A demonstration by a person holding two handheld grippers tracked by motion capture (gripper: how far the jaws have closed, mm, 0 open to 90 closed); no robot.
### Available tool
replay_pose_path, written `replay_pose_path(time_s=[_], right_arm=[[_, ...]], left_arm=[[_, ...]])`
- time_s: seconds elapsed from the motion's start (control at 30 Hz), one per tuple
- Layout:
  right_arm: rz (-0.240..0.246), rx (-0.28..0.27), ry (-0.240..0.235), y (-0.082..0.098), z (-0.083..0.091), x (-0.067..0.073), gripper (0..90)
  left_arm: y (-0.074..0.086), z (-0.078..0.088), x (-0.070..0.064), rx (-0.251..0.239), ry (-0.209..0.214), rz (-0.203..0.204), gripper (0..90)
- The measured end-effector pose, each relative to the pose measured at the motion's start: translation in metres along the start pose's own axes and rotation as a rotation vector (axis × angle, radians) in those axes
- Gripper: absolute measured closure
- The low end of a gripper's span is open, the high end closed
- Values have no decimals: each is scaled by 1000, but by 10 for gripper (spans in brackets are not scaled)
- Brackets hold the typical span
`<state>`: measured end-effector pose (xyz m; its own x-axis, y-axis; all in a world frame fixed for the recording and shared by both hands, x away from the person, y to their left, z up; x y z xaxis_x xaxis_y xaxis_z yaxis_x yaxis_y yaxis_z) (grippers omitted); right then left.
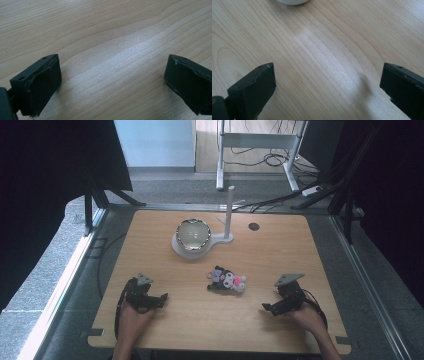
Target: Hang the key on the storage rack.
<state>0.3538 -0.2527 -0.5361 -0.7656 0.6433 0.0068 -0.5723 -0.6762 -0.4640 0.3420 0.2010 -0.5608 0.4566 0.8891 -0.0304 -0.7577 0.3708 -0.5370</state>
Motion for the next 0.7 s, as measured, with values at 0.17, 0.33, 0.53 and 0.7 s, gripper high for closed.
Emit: replay_pose_path(time_s=[0.17,0.33,0.53,0.7], right_arm=[[24,34,-14,-12,0,-2,17],[66,83,-21,-26,-2,0,32],[112,131,-33,-43,-6,3,47],[142,164,-41,-53,-9,5,50]], left_arm=[[0,0,0,0,1,0,12],[0,0,0,0,0,0,12],[0,0,0,0,0,0,12],[0,0,0,0,0,0,12]])
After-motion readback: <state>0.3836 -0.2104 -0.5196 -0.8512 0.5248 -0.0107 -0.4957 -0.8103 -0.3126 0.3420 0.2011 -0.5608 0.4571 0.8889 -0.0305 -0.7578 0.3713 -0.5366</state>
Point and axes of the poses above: each handheld gripper's, and its own axes: z roughly backward along the jaws, y roughly out of its underside, x roughly to its left, the point moved 5 cm from there along -z, roughly forward along the jaws, and after that the axes turned 9 degrees about x, right-handed, at the moved point
